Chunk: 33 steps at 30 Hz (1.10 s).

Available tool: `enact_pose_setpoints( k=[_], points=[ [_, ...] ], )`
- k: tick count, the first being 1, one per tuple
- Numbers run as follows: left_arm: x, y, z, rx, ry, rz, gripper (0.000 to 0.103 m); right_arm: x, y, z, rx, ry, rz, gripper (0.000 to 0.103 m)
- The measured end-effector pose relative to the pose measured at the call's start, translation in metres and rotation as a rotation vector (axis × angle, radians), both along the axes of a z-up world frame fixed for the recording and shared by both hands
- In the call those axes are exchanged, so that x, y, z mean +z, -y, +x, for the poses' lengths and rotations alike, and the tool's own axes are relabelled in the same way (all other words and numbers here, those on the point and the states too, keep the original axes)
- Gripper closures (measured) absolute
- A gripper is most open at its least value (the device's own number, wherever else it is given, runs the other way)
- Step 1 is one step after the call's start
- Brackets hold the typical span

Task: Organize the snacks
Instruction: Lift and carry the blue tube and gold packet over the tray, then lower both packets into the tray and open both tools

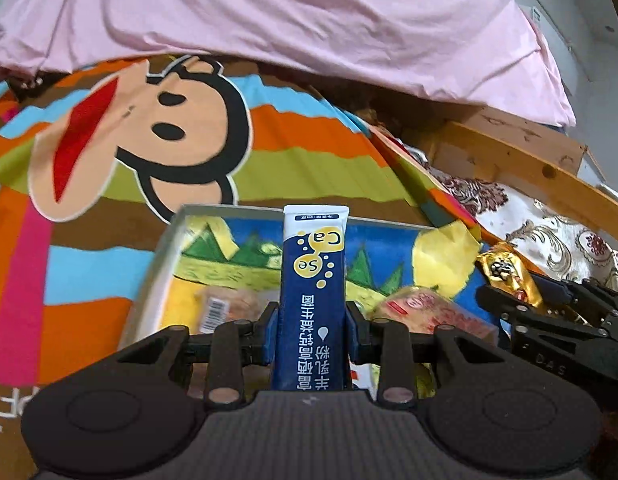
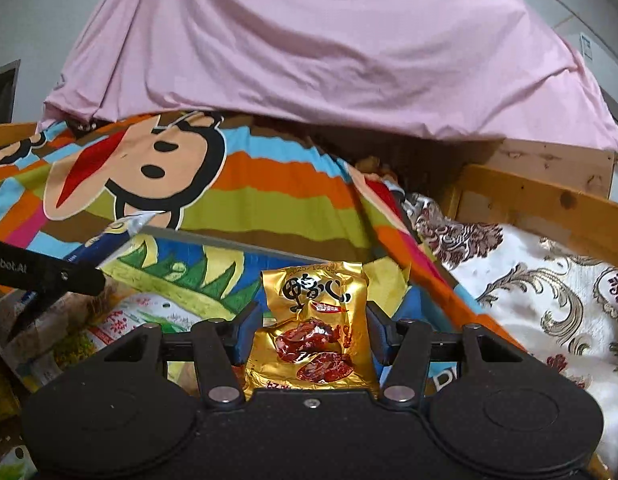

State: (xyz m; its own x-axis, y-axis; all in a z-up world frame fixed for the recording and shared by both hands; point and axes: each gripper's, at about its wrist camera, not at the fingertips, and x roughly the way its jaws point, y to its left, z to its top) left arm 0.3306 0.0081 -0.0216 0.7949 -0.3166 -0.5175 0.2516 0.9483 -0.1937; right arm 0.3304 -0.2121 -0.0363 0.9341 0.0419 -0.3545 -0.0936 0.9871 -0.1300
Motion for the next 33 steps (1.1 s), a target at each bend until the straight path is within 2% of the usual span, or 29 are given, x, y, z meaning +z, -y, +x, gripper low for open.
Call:
enact_pose_setpoints(
  k=[20, 31, 33],
  points=[
    [-0.023, 0.046, -0.003, -0.117, -0.081, 0.032, 0.066, -0.007, 0.006, 0.000, -0.015, -0.056, 0.014, 0.046],
    [-0.027, 0.057, -0.001, -0.129, -0.103, 0.056, 0.064, -0.011, 0.010, -0.001, -0.015, -0.081, 0.028, 0.044],
    [-0.027, 0.056, 0.000, -0.125, -0.118, 0.045, 0.063, -0.011, 0.011, -0.001, -0.012, -0.090, 0.028, 0.040]
  ],
)
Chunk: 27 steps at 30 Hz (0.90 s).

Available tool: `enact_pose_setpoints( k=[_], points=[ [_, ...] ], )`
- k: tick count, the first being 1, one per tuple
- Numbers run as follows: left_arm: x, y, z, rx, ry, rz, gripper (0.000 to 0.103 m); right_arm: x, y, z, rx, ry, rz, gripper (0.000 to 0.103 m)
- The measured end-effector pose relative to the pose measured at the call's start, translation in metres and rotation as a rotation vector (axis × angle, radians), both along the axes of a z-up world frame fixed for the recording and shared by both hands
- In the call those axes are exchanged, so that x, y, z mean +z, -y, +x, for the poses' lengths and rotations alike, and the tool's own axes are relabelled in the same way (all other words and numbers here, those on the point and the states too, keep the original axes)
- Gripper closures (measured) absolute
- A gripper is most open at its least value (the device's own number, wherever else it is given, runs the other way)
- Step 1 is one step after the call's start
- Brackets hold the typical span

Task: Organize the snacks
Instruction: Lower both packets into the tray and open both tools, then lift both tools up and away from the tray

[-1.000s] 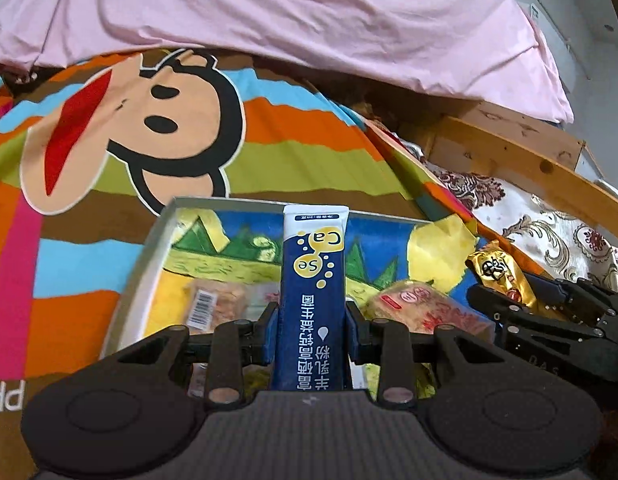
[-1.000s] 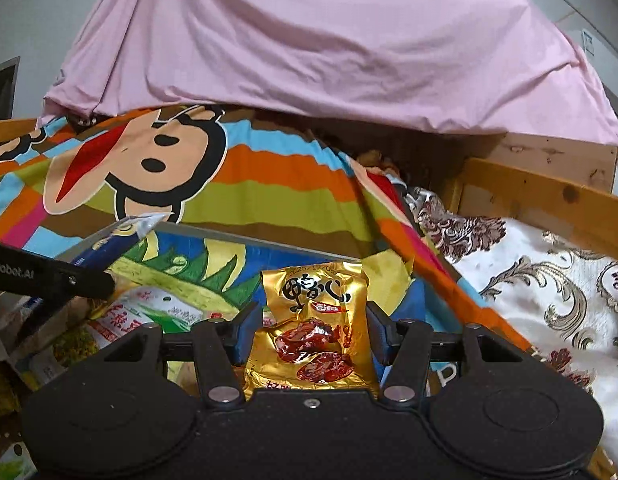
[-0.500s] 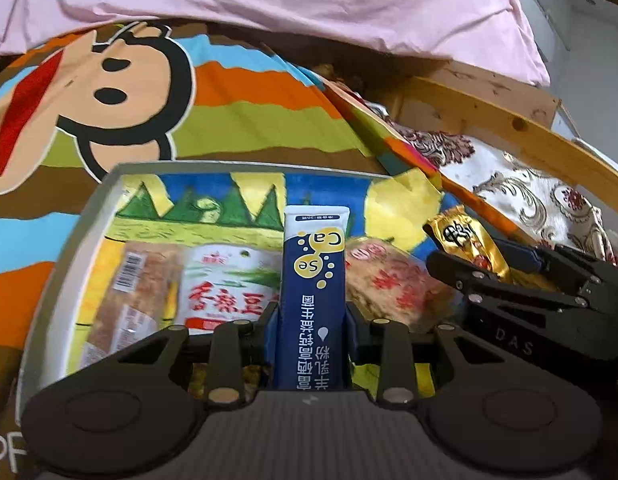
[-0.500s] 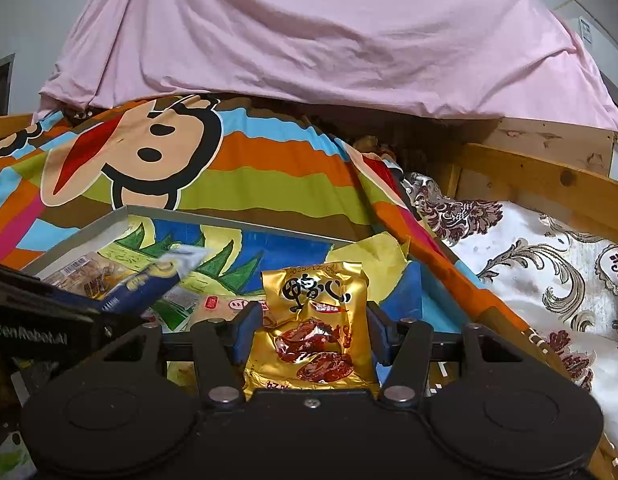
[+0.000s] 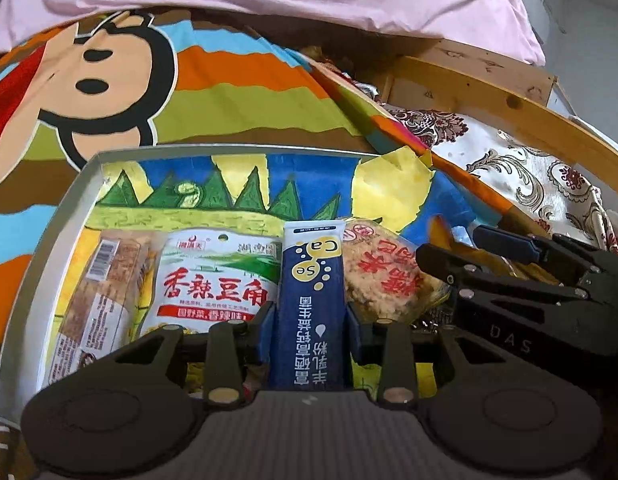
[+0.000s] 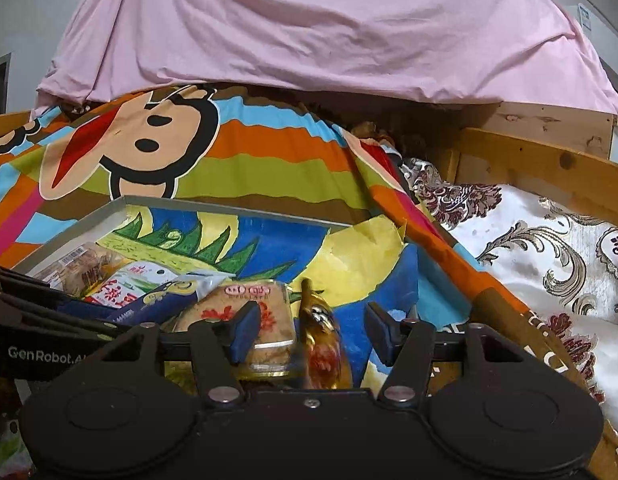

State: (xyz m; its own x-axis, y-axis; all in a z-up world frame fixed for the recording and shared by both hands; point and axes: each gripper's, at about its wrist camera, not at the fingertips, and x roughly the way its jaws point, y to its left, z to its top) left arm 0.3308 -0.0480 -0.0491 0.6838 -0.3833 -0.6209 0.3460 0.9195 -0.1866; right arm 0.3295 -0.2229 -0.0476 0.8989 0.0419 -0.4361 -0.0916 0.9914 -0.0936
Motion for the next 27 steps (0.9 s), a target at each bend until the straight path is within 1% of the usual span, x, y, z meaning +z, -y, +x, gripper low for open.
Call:
enact_pose_setpoints(
  k=[3, 5, 7, 8, 10, 15, 18, 20, 22, 27],
  points=[
    [0.000, -0.002, -0.001, 0.012, -0.013, -0.010, 0.057, 0.001, 0.002, -0.002, -0.003, 0.003, 0.004, 0.033],
    [0.000, -0.004, -0.002, 0.025, -0.017, -0.017, 0.050, 0.003, 0.004, -0.005, -0.007, 0.011, 0.006, 0.028],
    [0.002, -0.007, -0.004, 0.036, -0.009, -0.025, 0.041, 0.004, 0.006, -0.007, -0.010, 0.016, 0.008, 0.025],
    [0.004, -0.008, -0.005, 0.040, -0.003, -0.029, 0.039, 0.005, 0.007, -0.008, -0.012, 0.019, 0.008, 0.023],
    [0.008, -0.010, -0.007, 0.051, 0.012, -0.036, 0.030, 0.008, 0.008, -0.011, -0.016, 0.028, 0.008, 0.019],
    [0.017, -0.010, -0.013, 0.059, 0.029, -0.032, 0.021, 0.017, 0.010, -0.018, -0.017, 0.051, 0.006, 0.016],
    [0.024, -0.012, -0.022, 0.077, 0.063, -0.036, 0.014, 0.024, 0.013, -0.025, -0.021, 0.068, 0.006, 0.009],
    [0.030, -0.015, -0.029, 0.090, 0.089, -0.042, 0.011, 0.029, 0.014, -0.030, -0.024, 0.082, 0.006, 0.006],
    [0.037, -0.019, -0.036, 0.112, 0.115, -0.051, 0.006, 0.034, 0.015, -0.036, -0.026, 0.095, 0.005, 0.005],
    [0.055, -0.032, -0.057, 0.197, 0.183, -0.080, 0.002, 0.048, 0.018, -0.052, -0.028, 0.131, 0.008, 0.003]
  ],
)
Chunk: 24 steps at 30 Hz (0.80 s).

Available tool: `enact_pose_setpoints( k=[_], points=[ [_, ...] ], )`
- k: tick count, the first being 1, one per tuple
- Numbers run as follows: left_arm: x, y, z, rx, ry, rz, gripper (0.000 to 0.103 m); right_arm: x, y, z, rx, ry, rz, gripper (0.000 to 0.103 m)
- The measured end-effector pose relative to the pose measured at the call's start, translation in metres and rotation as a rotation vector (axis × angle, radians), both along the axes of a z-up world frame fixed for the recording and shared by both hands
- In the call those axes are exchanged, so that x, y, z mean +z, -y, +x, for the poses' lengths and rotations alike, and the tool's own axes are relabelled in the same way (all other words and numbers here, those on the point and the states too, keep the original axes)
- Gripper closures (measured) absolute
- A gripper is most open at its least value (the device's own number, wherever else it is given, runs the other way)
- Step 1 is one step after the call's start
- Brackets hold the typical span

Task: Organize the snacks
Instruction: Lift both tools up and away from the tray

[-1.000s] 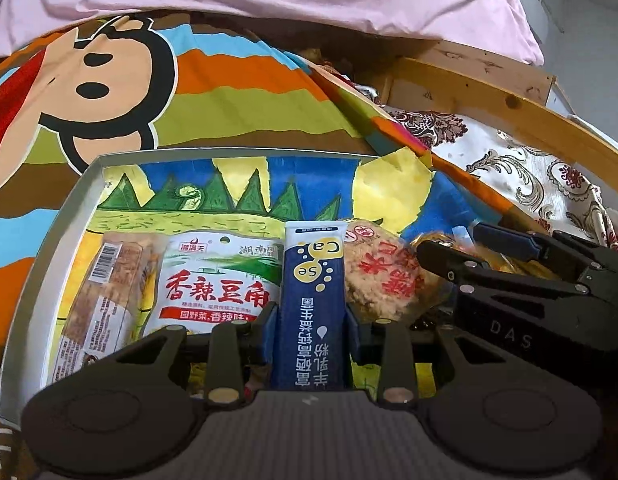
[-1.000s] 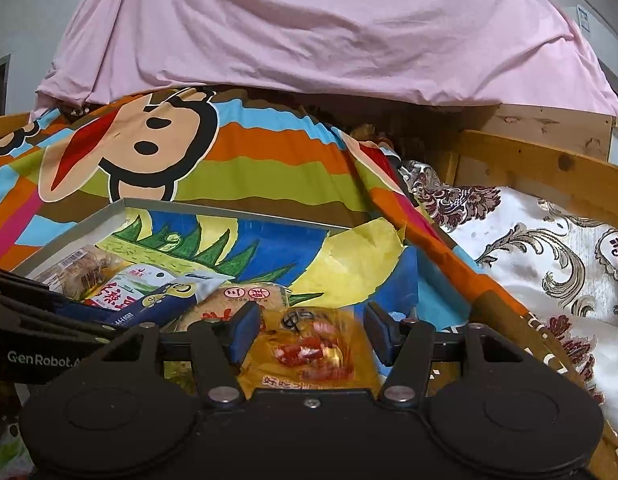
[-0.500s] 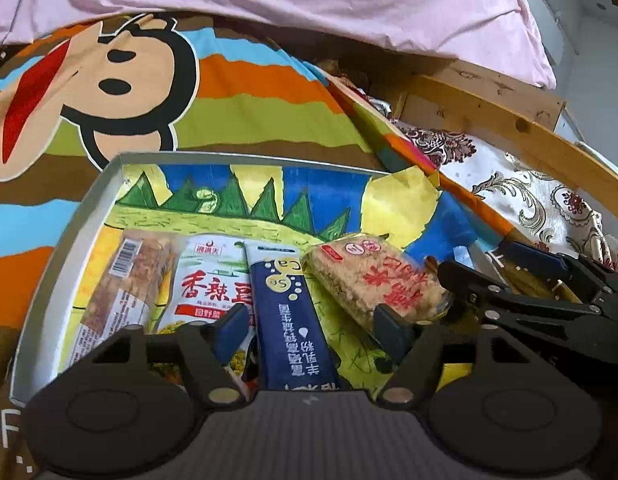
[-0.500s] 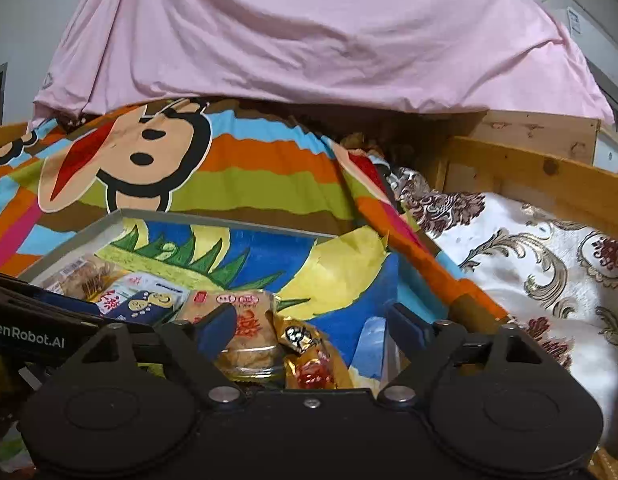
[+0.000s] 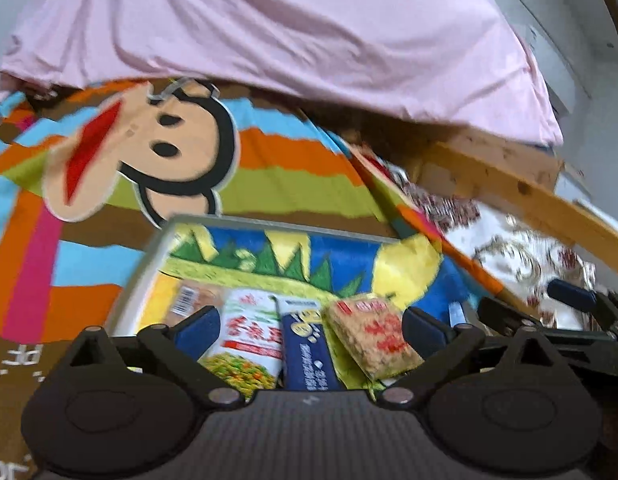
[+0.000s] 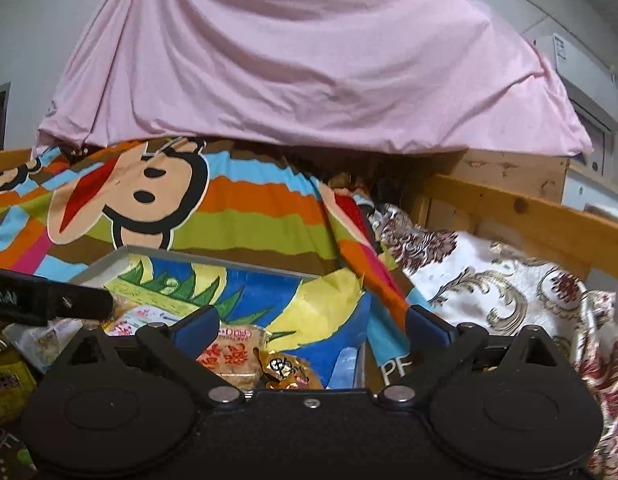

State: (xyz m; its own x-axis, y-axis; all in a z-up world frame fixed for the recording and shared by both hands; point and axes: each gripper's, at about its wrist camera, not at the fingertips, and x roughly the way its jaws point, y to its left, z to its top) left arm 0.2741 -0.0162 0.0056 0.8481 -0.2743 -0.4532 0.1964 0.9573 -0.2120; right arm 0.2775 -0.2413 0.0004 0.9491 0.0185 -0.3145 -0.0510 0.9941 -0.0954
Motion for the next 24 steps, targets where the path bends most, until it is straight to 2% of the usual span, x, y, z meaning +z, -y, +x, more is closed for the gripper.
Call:
enact_pose_setpoints(
  k=[6, 24],
  points=[
    [0.017, -0.013, -0.032, 0.086, 0.059, -0.010, 0.001, 0.021, 0.005, -0.028, 0.012, 0.047, 0.007, 0.001],
    [0.050, -0.039, -0.146, 0.209, 0.095, -0.004, 0.001, 0.067, 0.005, -0.141, 0.063, 0.126, 0.055, 0.001]
  ],
)
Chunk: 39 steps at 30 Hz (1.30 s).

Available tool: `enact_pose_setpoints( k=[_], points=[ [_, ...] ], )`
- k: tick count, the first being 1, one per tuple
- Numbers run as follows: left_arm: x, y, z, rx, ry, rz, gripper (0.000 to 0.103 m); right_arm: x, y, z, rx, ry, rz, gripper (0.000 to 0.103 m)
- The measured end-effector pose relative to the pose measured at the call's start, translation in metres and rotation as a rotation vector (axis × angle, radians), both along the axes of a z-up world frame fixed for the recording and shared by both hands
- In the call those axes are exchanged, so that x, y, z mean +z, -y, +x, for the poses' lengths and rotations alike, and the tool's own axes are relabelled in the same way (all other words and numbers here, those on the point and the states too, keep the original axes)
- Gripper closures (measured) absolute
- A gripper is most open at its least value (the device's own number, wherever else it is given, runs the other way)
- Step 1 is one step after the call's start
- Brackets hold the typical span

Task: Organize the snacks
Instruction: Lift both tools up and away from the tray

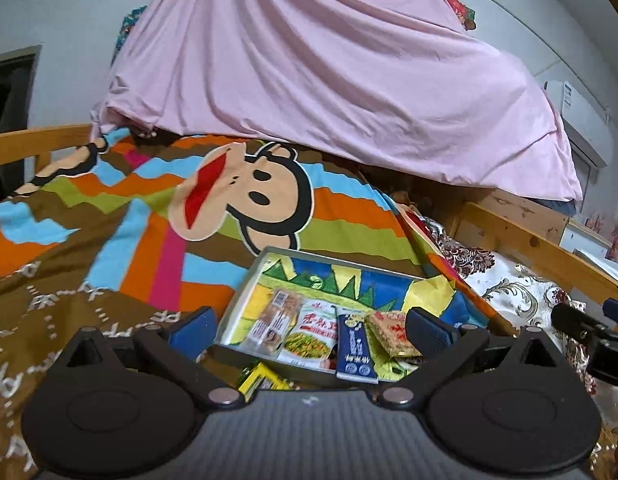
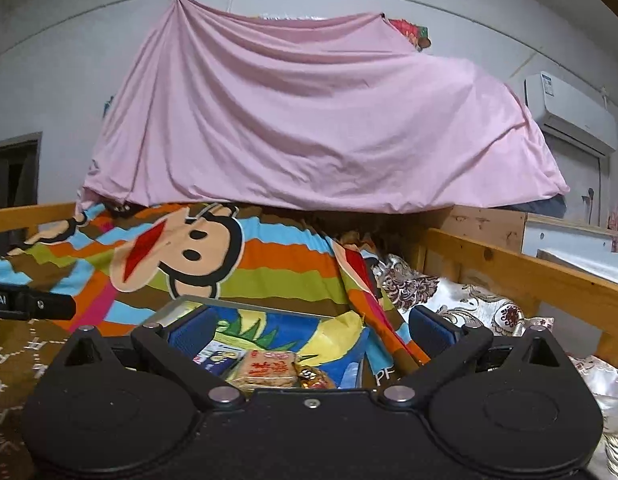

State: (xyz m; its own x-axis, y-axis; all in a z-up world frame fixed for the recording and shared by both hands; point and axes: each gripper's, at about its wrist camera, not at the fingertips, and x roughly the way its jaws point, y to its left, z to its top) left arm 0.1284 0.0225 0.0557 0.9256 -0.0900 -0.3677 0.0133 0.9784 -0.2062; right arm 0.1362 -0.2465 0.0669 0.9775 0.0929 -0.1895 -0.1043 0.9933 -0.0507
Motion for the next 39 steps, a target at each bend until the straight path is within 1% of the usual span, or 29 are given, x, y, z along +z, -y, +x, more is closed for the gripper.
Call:
enact_pose_setpoints(
  k=[5, 8, 11, 14, 17, 22, 25, 33, 35, 37, 39],
  points=[
    [-0.002, -0.003, -0.036, 0.009, 0.000, 0.024, 0.001, 0.003, -0.004, -0.035, 0.032, -0.015, 0.017, 0.001],
    [-0.009, -0.007, -0.058, 0.018, -0.012, 0.031, 0.001, -0.001, -0.009, -0.052, 0.056, -0.053, 0.024, 0.001],
    [-0.021, -0.012, -0.077, 0.027, -0.043, 0.043, 0.001, -0.004, -0.015, -0.068, 0.076, -0.090, 0.035, 0.001],
    [-0.030, -0.015, -0.091, 0.037, -0.059, 0.063, 0.001, -0.010, -0.020, -0.083, 0.088, -0.119, 0.042, 0.001],
    [-0.037, -0.016, -0.099, 0.041, -0.074, 0.077, 0.001, -0.019, -0.024, -0.092, 0.085, -0.168, 0.044, 0.001],
    [-0.047, -0.014, -0.100, 0.037, -0.124, 0.073, 0.001, -0.039, -0.028, -0.094, 0.085, -0.288, 0.069, 0.001],
    [-0.050, -0.012, -0.099, 0.027, -0.143, 0.072, 0.001, -0.047, -0.032, -0.092, 0.086, -0.329, 0.061, 0.001],
    [-0.053, -0.006, -0.092, 0.011, -0.183, 0.107, 0.001, -0.057, -0.034, -0.087, 0.089, -0.373, 0.054, 0.001],
    [-0.054, -0.003, -0.088, 0.013, -0.206, 0.117, 0.001, -0.058, -0.036, -0.086, 0.093, -0.377, 0.053, 0.001],
    [-0.056, 0.000, -0.081, 0.024, -0.250, 0.137, 0.001, -0.060, -0.036, -0.085, 0.095, -0.380, 0.047, 0.001],
    [-0.058, 0.003, -0.073, 0.026, -0.288, 0.138, 0.001, -0.063, -0.037, -0.084, 0.099, -0.383, 0.039, 0.001]
  ],
)
